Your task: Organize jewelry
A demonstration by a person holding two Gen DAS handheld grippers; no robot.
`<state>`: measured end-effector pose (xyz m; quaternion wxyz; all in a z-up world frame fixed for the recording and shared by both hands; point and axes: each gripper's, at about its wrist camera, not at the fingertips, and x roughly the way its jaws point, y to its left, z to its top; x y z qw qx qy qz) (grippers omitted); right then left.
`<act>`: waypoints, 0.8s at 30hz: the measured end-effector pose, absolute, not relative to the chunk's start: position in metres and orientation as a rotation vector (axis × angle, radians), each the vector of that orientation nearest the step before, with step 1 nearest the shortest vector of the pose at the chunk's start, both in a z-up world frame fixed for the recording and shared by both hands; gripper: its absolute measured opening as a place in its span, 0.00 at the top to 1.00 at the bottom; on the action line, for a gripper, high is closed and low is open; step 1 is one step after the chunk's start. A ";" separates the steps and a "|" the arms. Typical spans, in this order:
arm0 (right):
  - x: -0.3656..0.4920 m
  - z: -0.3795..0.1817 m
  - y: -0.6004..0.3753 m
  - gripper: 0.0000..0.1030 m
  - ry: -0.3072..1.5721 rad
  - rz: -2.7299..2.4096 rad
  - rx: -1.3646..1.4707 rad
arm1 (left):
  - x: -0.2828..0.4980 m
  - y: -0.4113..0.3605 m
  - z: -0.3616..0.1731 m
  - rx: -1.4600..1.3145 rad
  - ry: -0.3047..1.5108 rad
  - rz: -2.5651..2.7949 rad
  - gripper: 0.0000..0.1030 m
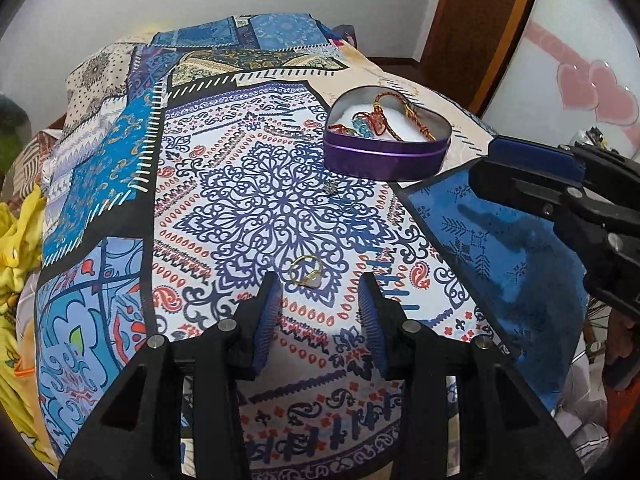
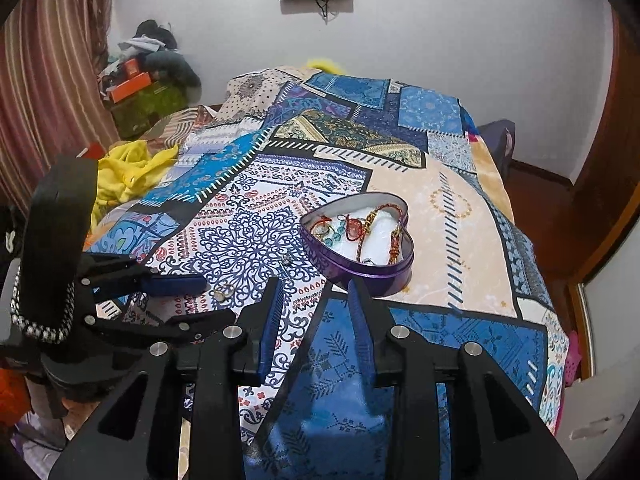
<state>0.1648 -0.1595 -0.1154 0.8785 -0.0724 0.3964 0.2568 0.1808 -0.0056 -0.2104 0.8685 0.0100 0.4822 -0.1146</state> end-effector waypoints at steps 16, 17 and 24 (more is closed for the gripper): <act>0.168 -0.138 -0.146 0.70 0.904 0.567 -0.147 | 0.187 0.000 -0.214 0.036 0.974 -0.252 0.93; 0.169 -0.139 -0.144 0.70 0.909 0.569 -0.151 | 0.186 0.002 -0.213 0.033 0.968 -0.249 0.93; 0.183 -0.146 -0.127 0.70 0.946 0.609 -0.164 | 0.179 0.034 -0.194 -0.051 0.908 -0.207 0.93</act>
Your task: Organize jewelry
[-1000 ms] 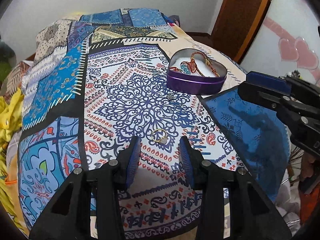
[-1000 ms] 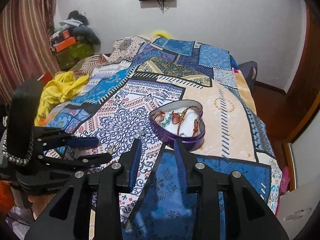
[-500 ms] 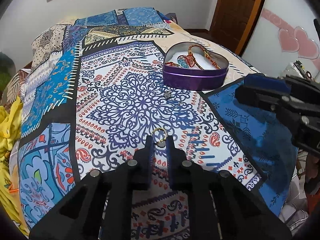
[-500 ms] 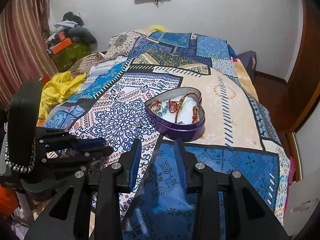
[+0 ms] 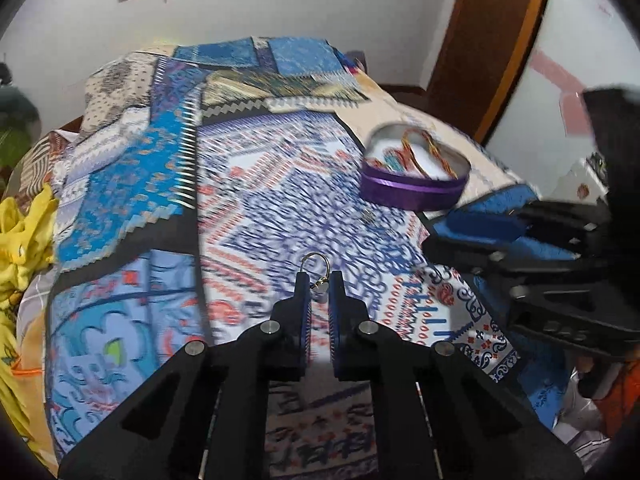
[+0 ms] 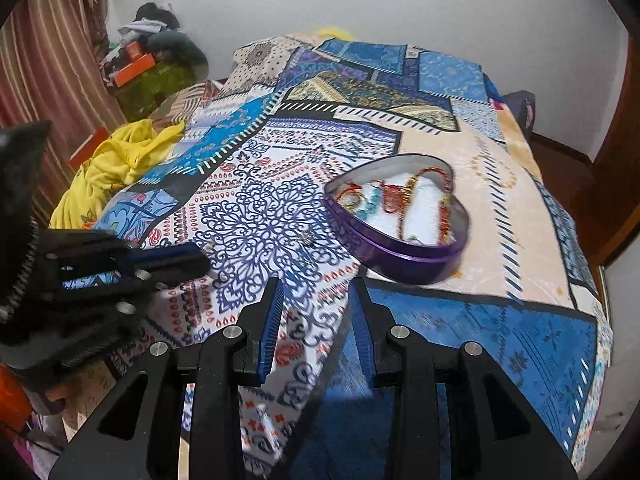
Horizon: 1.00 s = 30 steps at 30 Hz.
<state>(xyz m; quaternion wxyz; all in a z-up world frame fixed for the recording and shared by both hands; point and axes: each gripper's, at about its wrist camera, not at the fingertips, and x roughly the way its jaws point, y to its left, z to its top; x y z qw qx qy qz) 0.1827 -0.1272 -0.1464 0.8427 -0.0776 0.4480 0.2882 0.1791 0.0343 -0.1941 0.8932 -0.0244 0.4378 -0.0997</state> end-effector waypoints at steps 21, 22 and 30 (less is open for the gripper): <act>0.208 -0.167 -0.087 0.82 0.995 0.588 -0.242 | 0.175 0.054 -0.177 -0.098 0.818 -0.204 0.93; 0.208 -0.168 -0.087 0.83 0.995 0.589 -0.241 | 0.175 0.055 -0.178 -0.098 0.820 -0.200 0.93; 0.214 -0.168 -0.085 0.87 0.993 0.559 -0.234 | 0.173 0.057 -0.177 -0.106 0.820 -0.175 0.93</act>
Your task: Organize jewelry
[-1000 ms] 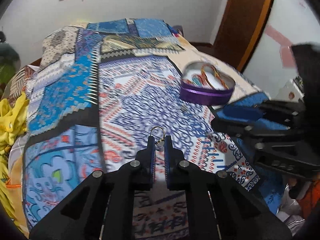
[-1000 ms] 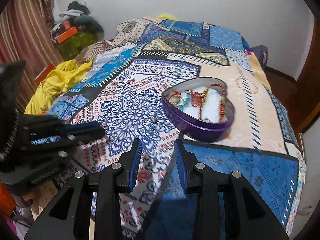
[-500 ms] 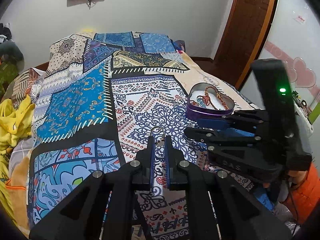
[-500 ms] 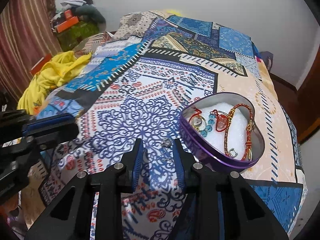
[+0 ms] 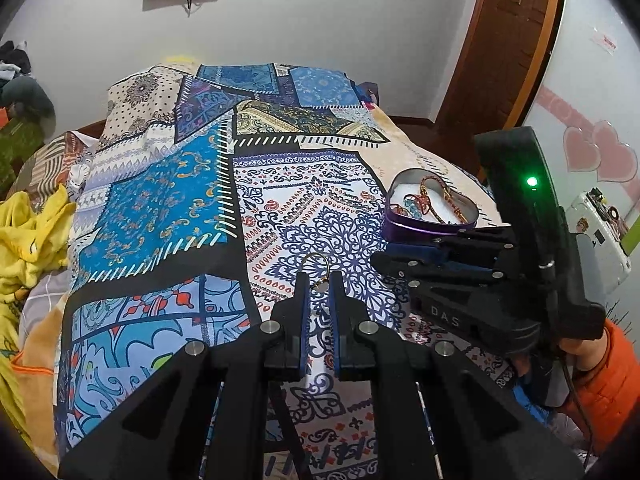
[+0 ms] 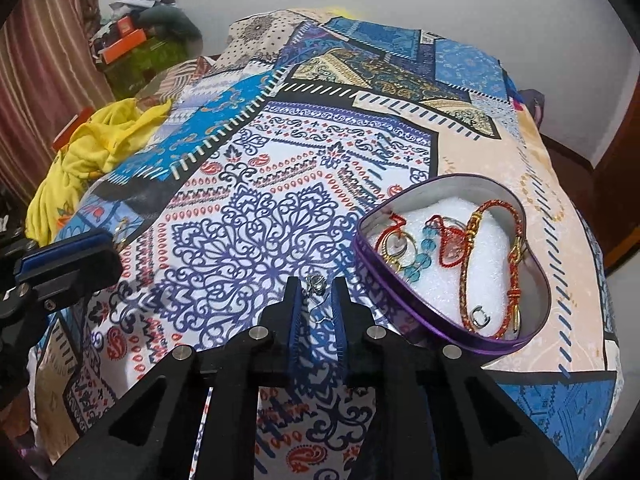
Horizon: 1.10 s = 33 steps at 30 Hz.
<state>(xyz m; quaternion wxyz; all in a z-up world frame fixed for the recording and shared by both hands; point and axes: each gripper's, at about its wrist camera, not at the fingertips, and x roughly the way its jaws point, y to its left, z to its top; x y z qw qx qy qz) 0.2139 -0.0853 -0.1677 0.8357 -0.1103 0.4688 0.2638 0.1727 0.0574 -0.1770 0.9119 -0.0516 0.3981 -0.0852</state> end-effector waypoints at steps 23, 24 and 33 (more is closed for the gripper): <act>0.195 -0.102 -0.146 0.91 0.820 0.571 -0.099 | 0.178 0.034 -0.148 -0.066 0.801 -0.175 0.93; 0.194 -0.096 -0.151 0.91 0.804 0.569 -0.091 | 0.179 0.031 -0.146 -0.061 0.798 -0.177 0.93; 0.192 -0.069 -0.167 0.91 0.712 0.570 -0.061 | 0.194 0.006 -0.127 -0.024 0.763 -0.208 0.93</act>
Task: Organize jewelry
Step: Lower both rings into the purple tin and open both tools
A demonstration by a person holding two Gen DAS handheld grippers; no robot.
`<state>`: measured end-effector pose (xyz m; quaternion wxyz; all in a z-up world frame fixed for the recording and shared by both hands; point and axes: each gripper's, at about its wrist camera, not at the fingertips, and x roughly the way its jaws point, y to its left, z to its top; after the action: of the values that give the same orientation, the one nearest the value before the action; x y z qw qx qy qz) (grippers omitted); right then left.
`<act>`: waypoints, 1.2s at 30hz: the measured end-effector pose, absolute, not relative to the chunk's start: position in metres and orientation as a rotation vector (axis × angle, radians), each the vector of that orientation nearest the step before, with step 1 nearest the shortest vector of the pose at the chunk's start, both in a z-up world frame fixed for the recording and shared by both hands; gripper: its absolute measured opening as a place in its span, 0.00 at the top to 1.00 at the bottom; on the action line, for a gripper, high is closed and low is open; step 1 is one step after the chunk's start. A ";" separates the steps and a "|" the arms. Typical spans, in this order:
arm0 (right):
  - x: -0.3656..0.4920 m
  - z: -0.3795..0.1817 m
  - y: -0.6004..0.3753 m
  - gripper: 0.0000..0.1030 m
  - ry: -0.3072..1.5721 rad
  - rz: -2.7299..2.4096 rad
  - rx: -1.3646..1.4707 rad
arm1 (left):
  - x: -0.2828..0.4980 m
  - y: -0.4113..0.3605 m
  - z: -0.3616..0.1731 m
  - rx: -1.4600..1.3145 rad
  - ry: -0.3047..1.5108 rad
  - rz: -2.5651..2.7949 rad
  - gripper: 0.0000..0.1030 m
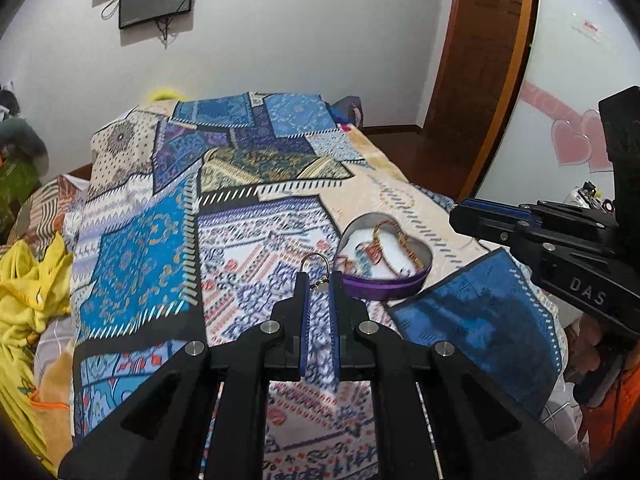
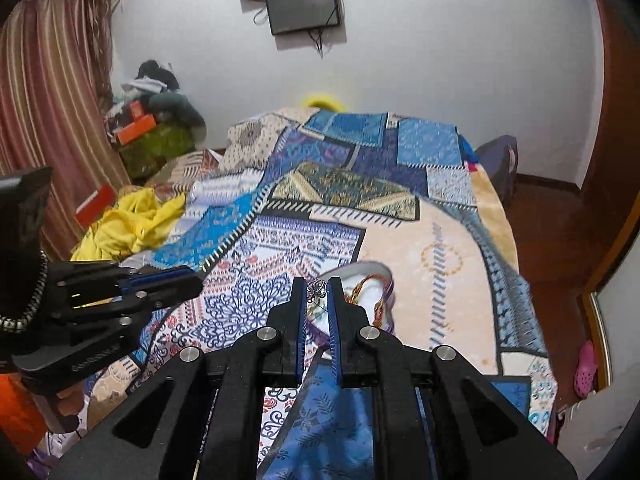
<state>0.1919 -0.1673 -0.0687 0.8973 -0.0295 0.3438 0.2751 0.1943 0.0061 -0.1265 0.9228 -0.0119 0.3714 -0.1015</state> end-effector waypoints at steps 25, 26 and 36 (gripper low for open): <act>0.236 -0.102 -0.177 0.91 0.775 0.556 -0.034 | 0.261 -0.029 -0.162 -0.049 0.859 -0.281 0.93; 0.238 -0.106 -0.177 0.91 0.787 0.557 -0.034 | 0.263 -0.031 -0.165 -0.049 0.869 -0.286 0.93; 0.244 -0.126 -0.178 0.91 0.852 0.566 -0.047 | 0.273 -0.042 -0.182 -0.028 0.919 -0.329 0.93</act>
<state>0.2443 -0.1779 -0.1263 0.8717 -0.0223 0.4078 0.2708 0.2728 -0.0421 -0.1822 0.8830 -0.0133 0.4416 -0.1583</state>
